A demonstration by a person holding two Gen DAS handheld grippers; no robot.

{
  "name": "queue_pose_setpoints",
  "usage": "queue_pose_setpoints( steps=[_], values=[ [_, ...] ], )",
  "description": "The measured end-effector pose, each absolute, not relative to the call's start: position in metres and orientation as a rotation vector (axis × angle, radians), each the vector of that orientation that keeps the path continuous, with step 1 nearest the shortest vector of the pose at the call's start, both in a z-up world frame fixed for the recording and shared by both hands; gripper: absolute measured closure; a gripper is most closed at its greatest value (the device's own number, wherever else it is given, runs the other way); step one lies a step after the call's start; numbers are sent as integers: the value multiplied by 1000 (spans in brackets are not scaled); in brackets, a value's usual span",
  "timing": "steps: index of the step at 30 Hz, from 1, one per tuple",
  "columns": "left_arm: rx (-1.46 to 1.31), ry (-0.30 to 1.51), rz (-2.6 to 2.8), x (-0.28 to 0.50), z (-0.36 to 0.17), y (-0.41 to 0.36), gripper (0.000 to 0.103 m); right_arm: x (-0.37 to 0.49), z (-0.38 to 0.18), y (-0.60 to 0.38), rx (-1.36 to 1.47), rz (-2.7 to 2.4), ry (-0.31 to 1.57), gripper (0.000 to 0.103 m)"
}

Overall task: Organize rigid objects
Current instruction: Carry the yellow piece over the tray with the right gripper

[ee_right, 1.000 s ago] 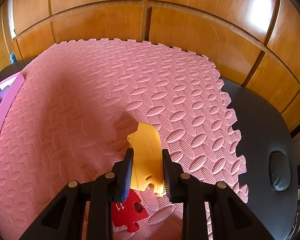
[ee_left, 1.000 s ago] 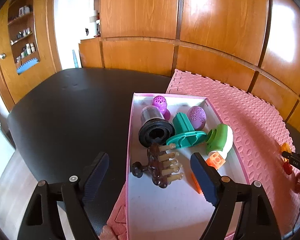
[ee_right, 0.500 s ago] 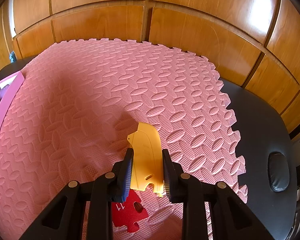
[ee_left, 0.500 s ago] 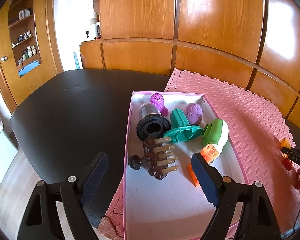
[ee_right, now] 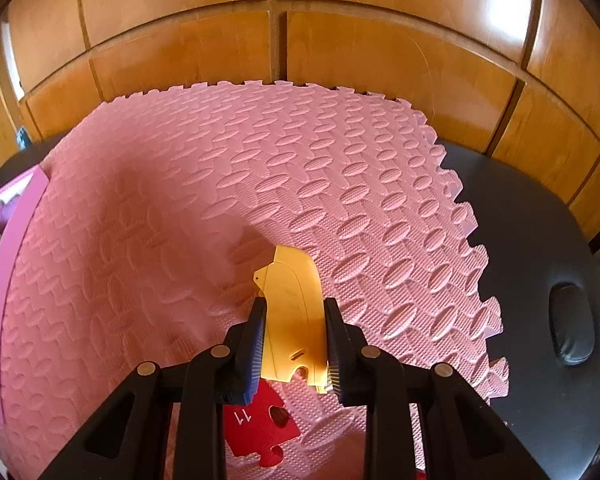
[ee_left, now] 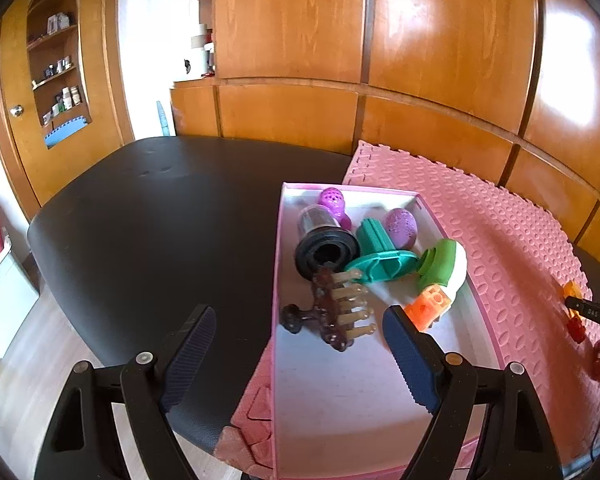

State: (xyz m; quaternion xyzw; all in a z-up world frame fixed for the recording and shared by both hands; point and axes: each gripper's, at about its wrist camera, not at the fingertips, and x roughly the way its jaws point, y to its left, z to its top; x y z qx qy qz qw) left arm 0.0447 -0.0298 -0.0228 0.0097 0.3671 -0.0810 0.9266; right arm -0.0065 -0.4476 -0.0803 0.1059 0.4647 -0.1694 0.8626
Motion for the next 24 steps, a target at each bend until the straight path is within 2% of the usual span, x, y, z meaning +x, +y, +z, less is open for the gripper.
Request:
queue_pose_setpoints(
  steps=[9, 24],
  values=[
    [-27, 759, -133, 46, -25, -6, 17, -11, -38, -428, 307, -267, 869, 77],
    [-76, 753, -78, 49, -28, 23, 17, 1, -6, -236, 221, 275, 885, 77]
  ],
)
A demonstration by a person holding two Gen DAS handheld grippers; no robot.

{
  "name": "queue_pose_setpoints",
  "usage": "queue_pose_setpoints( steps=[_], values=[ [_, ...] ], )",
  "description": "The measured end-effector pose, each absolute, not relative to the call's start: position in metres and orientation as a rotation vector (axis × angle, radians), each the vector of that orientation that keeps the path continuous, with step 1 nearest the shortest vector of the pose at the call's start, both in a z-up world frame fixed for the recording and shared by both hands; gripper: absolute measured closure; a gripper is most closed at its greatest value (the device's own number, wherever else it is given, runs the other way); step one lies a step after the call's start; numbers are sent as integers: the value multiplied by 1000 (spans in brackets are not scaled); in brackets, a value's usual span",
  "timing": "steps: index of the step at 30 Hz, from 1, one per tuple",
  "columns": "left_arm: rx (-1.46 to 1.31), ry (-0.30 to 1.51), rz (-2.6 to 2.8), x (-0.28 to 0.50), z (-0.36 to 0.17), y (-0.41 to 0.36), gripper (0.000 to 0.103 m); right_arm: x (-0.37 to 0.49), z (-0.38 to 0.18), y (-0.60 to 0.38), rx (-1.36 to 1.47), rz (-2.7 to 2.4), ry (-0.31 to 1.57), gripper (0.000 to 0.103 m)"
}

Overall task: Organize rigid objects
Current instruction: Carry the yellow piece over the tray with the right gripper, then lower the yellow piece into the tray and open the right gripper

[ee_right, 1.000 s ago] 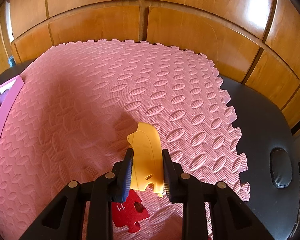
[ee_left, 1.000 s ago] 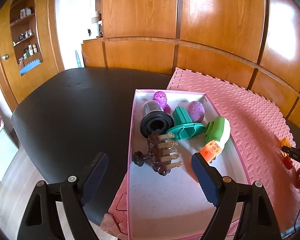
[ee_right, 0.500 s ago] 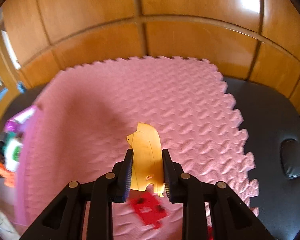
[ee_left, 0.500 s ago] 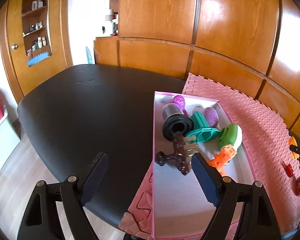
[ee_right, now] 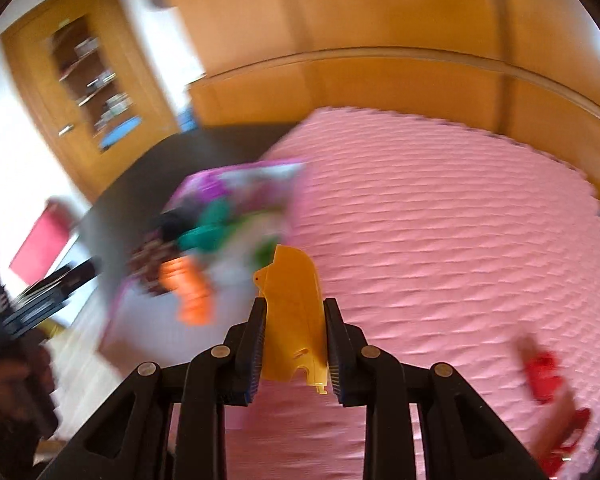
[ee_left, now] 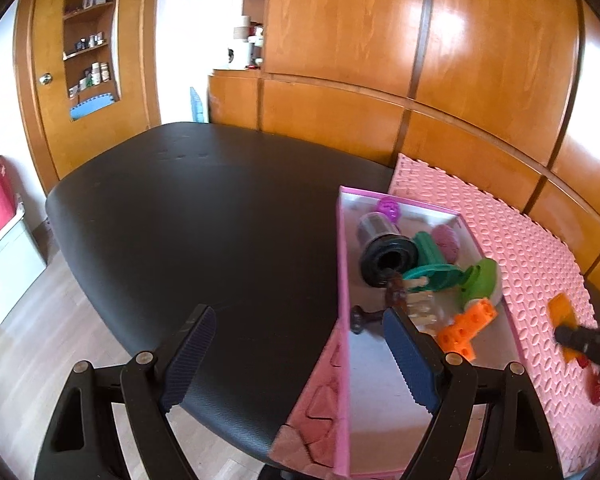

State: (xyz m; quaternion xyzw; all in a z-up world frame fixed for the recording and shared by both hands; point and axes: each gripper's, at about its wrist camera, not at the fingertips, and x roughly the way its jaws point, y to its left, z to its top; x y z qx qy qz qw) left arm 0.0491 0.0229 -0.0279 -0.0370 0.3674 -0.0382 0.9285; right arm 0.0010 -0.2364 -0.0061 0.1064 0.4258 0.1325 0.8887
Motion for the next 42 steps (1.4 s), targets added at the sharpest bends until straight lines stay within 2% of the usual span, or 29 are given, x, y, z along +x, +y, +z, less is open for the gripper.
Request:
queue_pose_setpoints(
  steps=[7, 15, 22, 26, 42],
  values=[
    [-115, 754, -29, 49, -32, 50, 17, 17, -18, -136, 141, 476, 938, 77],
    [-145, 769, -13, 48, -40, 65, 17, 45, -41, -82, 41, 538, 1020, 77],
    [-145, 775, -16, 47, -43, 67, 17, 63, -61, -78, 72, 488, 1064, 75],
    [-147, 774, -18, 47, -43, 67, 17, 63, -62, -84, 103, 486, 1079, 66],
    [-92, 724, -28, 36, -30, 53, 17, 22, -38, -112, 73, 417, 974, 64]
  ],
)
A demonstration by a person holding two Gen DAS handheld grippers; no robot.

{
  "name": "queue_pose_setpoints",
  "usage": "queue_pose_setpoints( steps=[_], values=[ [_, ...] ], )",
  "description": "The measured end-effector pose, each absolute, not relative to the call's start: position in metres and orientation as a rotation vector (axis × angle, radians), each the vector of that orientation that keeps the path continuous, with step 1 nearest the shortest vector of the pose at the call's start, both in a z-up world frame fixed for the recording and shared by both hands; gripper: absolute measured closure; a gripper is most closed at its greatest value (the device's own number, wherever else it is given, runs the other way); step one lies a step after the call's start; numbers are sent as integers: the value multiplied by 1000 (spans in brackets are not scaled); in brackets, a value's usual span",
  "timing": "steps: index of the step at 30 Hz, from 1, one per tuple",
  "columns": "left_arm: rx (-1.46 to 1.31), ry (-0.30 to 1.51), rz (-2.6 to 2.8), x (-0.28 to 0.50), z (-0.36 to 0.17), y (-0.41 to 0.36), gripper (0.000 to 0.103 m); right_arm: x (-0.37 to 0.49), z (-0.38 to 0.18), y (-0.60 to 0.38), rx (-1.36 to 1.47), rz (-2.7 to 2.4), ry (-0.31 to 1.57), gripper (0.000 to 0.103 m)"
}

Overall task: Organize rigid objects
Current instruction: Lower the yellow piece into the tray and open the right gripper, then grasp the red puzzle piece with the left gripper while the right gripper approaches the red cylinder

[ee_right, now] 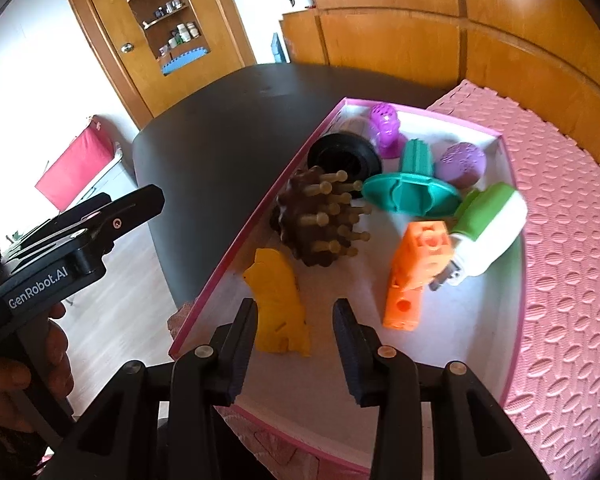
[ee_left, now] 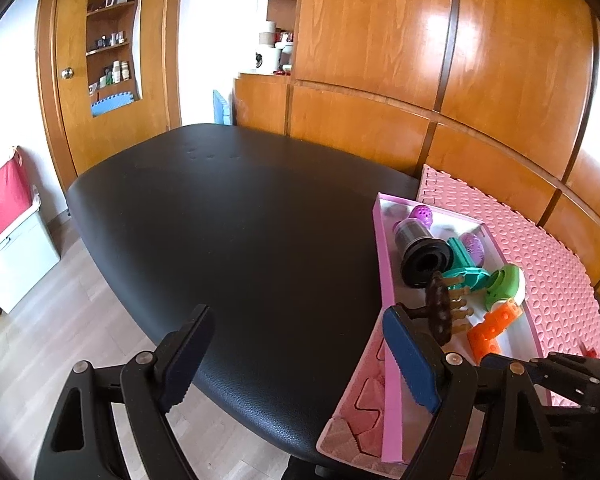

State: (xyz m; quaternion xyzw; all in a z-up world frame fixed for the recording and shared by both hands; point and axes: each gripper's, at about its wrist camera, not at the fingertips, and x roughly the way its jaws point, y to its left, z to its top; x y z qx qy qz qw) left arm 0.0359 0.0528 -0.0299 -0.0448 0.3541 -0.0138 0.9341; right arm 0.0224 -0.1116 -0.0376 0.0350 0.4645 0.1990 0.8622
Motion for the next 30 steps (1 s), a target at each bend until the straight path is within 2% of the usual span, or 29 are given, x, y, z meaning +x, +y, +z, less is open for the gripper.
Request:
queue_pose_setpoints(
  steps=[18, 30],
  values=[
    [-15, 691, -97, 26, -19, 19, 17, 7, -7, -164, 96, 248, 848, 62],
    [48, 672, -171, 22, -7, -17, 17, -7, 0, -245, 115, 67, 823, 62]
  ],
)
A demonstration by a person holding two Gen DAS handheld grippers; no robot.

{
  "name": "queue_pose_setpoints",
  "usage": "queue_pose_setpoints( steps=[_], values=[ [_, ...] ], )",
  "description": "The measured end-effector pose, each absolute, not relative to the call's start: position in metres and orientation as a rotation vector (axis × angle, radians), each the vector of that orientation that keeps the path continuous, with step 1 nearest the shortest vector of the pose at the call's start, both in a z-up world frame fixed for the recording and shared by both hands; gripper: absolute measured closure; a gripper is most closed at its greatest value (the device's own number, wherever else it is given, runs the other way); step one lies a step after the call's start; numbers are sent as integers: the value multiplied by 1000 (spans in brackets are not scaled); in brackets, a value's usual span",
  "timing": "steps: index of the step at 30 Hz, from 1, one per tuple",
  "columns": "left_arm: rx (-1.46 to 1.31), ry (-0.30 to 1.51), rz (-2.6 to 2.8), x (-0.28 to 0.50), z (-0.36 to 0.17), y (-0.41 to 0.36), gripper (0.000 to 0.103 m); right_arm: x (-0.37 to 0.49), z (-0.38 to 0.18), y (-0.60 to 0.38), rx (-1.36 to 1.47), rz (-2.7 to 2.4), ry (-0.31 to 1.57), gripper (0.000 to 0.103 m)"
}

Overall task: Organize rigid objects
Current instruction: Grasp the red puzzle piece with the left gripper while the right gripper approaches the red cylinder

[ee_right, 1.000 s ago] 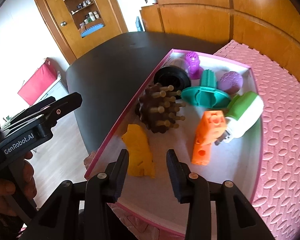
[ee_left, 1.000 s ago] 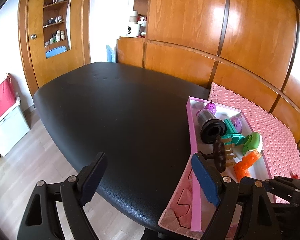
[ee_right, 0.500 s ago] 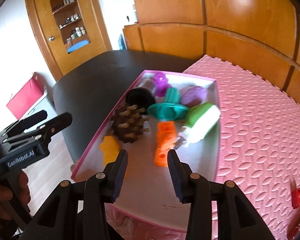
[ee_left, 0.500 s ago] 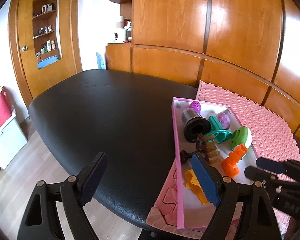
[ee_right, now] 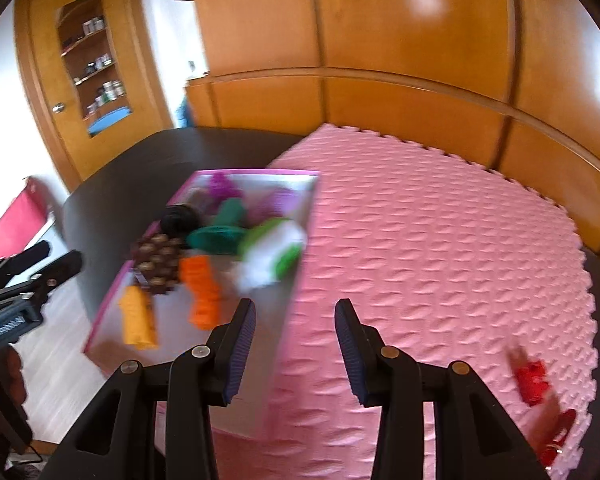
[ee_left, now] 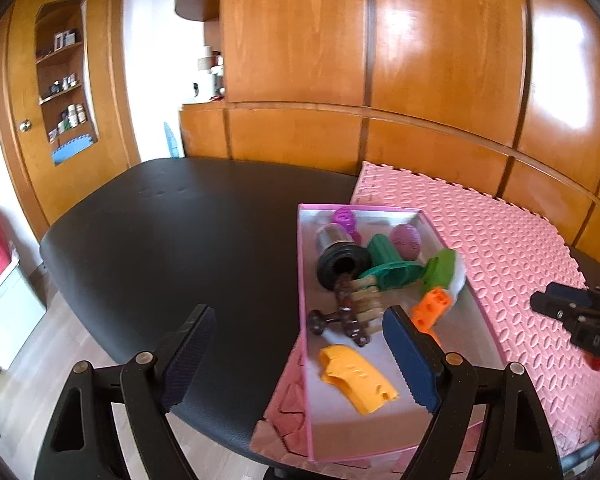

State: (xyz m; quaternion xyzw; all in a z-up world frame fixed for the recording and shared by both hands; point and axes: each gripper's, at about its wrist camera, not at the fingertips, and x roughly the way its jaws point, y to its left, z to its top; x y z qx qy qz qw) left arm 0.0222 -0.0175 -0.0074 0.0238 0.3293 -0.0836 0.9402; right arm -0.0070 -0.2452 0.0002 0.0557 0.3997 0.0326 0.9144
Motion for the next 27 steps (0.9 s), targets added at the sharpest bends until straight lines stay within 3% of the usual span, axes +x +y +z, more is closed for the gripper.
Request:
queue_pose_setpoints(
  steps=[14, 22, 27],
  values=[
    [142, 641, -368, 12, 11, -86, 17, -62, 0, -412, 232, -355, 797, 62],
    [244, 643, -567, -1, 16, -162, 17, -118, -28, -522, 637, -665, 721, 62],
    [297, 687, -699, -6, 5, -219, 17, -133, -33, -538, 738, -693, 697, 62]
  ],
)
